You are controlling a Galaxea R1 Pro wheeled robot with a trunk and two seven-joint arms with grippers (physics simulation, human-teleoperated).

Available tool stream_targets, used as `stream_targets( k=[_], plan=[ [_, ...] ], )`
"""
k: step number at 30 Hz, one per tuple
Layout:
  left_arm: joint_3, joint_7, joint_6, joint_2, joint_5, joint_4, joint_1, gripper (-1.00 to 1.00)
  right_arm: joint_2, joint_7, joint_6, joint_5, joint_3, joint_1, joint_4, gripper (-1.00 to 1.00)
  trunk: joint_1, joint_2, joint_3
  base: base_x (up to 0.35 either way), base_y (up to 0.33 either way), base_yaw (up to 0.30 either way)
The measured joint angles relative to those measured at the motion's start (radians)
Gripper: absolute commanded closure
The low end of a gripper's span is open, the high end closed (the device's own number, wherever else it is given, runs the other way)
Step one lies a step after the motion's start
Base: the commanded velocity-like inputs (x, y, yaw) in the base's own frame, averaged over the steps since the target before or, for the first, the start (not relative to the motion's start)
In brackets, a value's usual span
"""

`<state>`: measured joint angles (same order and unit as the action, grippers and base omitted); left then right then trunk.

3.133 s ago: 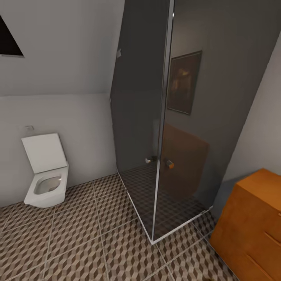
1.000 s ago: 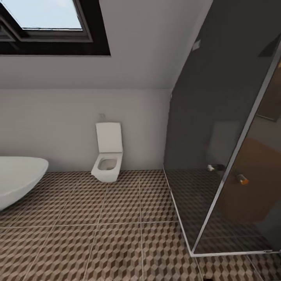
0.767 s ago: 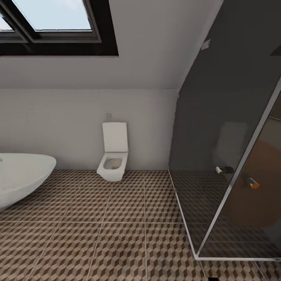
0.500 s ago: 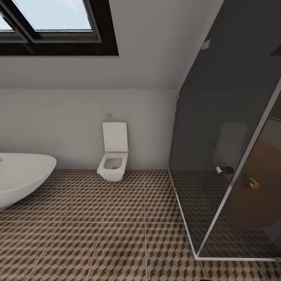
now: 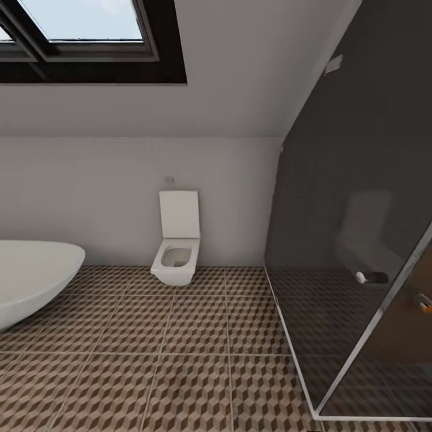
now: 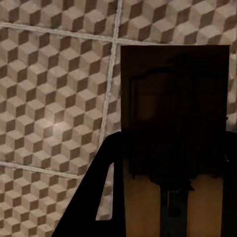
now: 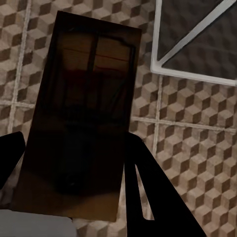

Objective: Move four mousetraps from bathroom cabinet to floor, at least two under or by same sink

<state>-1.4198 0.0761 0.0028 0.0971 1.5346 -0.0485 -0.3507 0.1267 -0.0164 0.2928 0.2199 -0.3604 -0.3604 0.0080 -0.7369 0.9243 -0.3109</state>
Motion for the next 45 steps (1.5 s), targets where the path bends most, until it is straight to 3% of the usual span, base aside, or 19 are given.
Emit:
stream_targets(
  k=[21, 45],
  plan=[
    [-0.004, 0.002, 0.0, 0.001, -0.003, 0.004, 0.0, 1.0, 0.0, -0.002, -0.002, 0.001, 0.0, 0.001, 0.008, 1.0, 0.0, 0.0, 0.0, 0.324, 0.034, 0.0],
    [-0.001, 0.002, 0.001, 0.002, -0.001, 0.004, 0.0, 1.0, 0.0, -0.002, -0.003, 0.001, 0.0, 0.001, 0.011, 1.0, 0.0, 0.0, 0.0, 0.215, 0.257, 0.0]
  ],
)
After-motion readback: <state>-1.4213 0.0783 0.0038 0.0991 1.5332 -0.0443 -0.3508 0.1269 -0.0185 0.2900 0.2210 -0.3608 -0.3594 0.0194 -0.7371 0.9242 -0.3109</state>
